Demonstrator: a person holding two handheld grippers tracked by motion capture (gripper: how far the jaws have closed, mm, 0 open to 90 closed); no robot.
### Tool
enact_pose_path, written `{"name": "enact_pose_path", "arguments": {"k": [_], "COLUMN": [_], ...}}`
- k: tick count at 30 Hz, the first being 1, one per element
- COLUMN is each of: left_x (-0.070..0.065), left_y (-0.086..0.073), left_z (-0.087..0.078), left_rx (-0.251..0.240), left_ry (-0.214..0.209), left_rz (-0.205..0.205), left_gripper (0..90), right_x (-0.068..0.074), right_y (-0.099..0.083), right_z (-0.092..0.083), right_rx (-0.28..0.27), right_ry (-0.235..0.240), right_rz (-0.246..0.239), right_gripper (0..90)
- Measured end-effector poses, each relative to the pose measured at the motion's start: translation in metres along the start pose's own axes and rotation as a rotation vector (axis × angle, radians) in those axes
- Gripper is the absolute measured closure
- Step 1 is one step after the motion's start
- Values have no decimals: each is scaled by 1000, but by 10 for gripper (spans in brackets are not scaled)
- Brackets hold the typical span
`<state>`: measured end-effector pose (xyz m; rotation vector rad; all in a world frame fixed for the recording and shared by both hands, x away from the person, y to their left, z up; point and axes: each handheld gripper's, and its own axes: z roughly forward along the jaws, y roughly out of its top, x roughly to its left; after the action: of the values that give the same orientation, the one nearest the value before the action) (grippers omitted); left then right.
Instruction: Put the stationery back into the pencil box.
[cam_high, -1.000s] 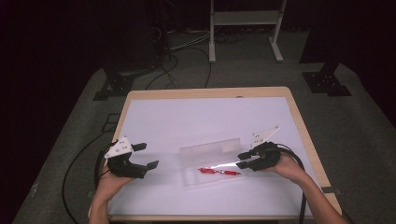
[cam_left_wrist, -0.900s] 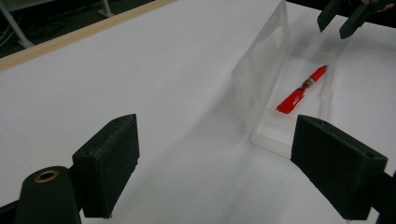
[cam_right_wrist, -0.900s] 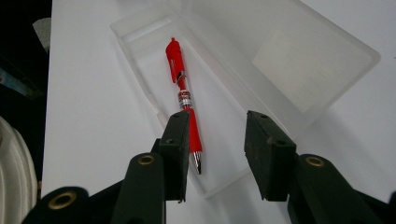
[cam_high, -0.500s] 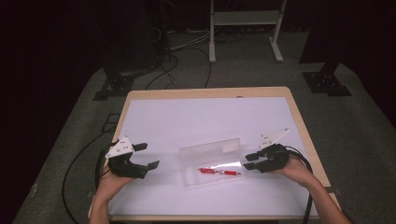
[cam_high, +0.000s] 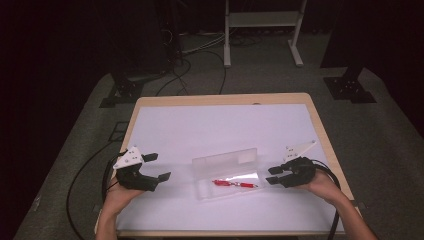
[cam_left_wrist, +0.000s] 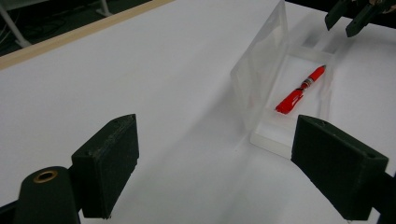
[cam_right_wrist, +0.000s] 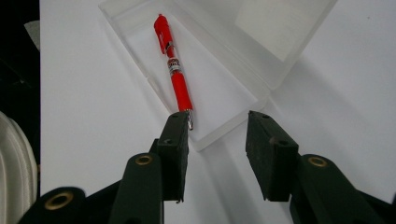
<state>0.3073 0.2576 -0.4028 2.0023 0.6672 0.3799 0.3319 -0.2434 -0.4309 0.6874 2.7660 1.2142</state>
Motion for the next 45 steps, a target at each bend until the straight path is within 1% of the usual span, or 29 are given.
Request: {"name": "enact_pose_path", "arguments": {"k": [12,17,19,28,33,39,42,45], "left_x": [0,0,0,0,0,0,0,0], "left_y": [0,0,0,0,0,0,0,0], "left_z": [0,0,0,0,0,0,0,1], "left_rx": [-3,-4,-4,-2,0,-4,-5,-4], "left_ry": [6,5,4,6,6,7,6,4], "left_rz": [-1,-3,-1,-1,1,-3,-3,-3], "left_gripper": [142,142,142,142,142,142,142,142], "right_x": [-3,-4,-4,-5,-6,-6,-5,-5], "right_y": [-18,-21,-22,-37,-40,-51,-56,-58], "right_z": [-8,-13,-14,-17,-23,-23,-23,-28], "right_rx": [-4,-17,-14,-9,-32,-24,-10,-24], "right_ry": [-24,-30,-33,-42,-53,-62,-66,-75], "right_rz": [39,50,49,80,95,111,122,129], "right_gripper": [577,577,577,575,575,570,560,559]}}
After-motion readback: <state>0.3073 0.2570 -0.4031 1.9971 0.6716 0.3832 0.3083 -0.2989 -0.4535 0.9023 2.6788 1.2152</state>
